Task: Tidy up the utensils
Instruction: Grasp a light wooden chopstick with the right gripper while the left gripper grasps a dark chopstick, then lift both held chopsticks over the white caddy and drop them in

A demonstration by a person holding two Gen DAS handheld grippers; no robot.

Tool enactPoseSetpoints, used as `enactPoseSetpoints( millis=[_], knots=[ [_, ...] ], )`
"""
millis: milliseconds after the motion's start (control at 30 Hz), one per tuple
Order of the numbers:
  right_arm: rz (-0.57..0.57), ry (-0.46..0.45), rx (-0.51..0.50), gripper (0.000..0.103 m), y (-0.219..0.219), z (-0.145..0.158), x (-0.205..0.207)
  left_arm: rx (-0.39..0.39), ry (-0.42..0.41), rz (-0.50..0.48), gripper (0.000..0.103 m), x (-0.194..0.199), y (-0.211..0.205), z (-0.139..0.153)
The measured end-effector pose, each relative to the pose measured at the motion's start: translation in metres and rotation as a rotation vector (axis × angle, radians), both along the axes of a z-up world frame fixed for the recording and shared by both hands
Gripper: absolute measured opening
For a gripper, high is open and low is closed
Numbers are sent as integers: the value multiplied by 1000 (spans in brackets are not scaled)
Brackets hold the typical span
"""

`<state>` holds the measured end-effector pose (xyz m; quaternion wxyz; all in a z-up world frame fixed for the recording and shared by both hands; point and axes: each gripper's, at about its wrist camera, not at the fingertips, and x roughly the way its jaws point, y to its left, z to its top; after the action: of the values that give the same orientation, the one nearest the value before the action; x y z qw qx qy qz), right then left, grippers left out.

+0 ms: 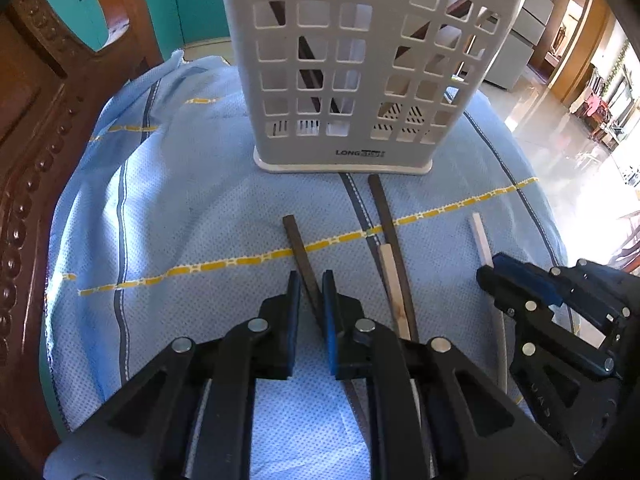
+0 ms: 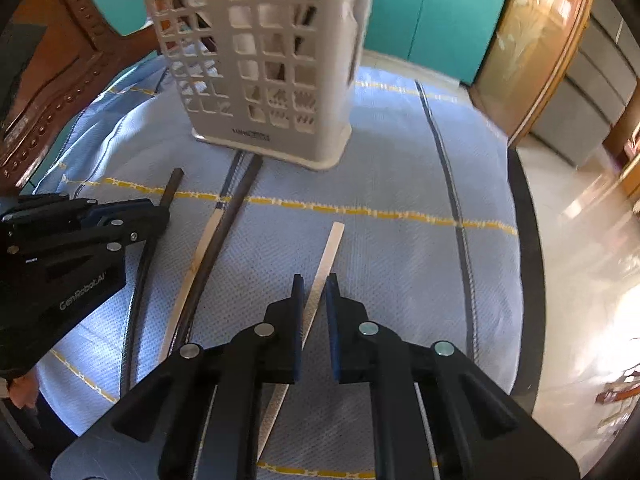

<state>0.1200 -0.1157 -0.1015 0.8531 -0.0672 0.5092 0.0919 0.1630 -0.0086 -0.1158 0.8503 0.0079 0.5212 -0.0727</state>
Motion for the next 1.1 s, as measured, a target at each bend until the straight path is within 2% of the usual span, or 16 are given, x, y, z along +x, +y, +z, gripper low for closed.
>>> enactPoseSetpoints(
  millis=[267, 400, 667, 700, 733, 767, 800, 867, 900, 1033, 1100],
  knots=[
    [-38, 9, 13, 25, -6, -1, 4, 8, 5, -11, 22, -3, 0, -4],
    [-44, 7, 7, 28, -5, -1, 4, 15, 0, -12, 25, -11, -4, -2],
    [-67, 11, 58, 33, -9, -1, 9, 40, -13, -11, 28, -8, -11, -4],
    [-66, 4, 50, 32, -8, -1, 9, 41, -14, -6, 28, -8, -16, -4],
    [-65, -3, 37, 25, -6, -1, 8, 40, -16, 1, 28, -9, -17, -4],
    [-58, -11, 31, 13, -4, -1, 8, 40, -19, 6, 28, -9, -18, -4],
    [-56, -7, 49, 11, -4, -1, 8, 42, -26, 10, 28, -10, -19, -5],
    [-61, -1, 84, 9, -6, -1, 7, 44, -40, 14, 20, -11, -23, -4],
    [-63, 3, 114, 8, -7, -1, 7, 43, -44, 14, 11, -12, -25, -4],
    [-69, -50, 170, 6, -14, 13, 4, -20, -55, 36, 7, -15, -21, 2],
    [-48, -112, 206, 6, -18, 32, -3, -26, -109, 38, 7, -21, -18, 21]
  ],
)
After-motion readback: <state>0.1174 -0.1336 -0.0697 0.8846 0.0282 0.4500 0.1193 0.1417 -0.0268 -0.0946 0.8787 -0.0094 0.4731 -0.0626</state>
